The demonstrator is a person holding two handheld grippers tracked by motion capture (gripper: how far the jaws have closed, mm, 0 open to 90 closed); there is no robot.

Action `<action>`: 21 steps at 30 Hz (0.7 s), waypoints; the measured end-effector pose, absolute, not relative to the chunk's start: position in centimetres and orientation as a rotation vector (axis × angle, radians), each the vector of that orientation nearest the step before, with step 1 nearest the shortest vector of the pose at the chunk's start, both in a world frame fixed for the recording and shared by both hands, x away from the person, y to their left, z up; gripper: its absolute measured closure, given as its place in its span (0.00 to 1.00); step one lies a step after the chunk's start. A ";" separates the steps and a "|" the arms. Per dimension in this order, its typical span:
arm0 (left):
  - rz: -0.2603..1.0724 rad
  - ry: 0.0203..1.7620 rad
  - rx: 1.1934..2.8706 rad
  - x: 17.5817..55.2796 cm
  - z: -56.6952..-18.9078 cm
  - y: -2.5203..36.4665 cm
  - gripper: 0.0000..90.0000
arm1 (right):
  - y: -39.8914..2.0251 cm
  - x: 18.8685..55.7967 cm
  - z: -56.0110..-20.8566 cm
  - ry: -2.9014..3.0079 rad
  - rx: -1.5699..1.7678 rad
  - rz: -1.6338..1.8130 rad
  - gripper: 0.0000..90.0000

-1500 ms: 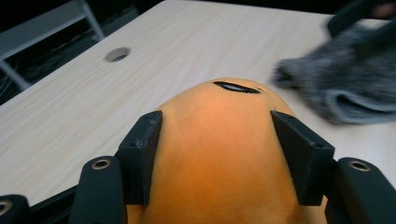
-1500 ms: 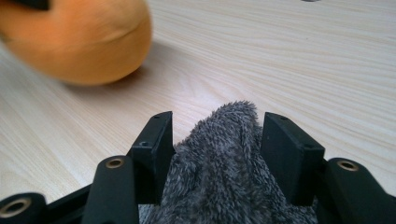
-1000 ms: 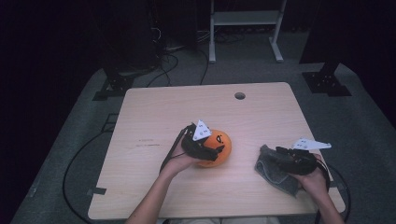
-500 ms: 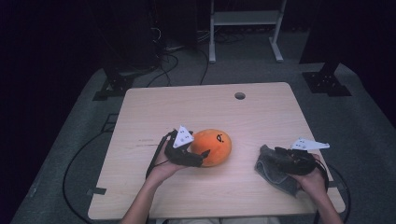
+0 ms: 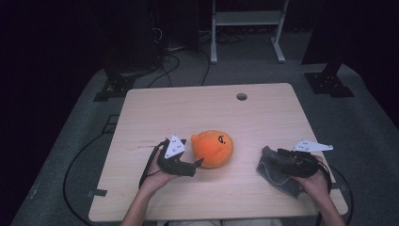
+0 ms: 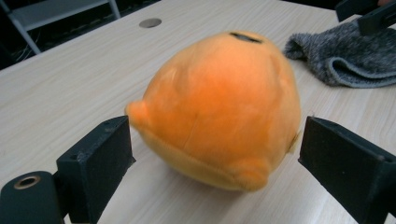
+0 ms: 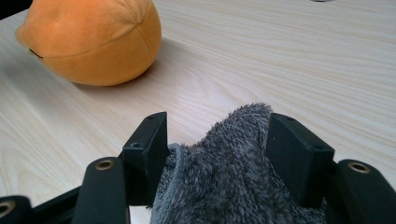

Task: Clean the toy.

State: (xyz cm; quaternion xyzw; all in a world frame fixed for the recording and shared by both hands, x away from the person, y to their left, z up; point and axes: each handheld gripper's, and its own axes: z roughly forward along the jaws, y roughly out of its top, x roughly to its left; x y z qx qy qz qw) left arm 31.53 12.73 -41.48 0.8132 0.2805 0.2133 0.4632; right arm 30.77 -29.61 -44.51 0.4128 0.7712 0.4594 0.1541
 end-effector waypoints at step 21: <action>0.493 0.763 1.972 29.5 -43.2 15.1 0.09 | -31.2 30.3 -44.4 2.135 1.249 1.369 0.42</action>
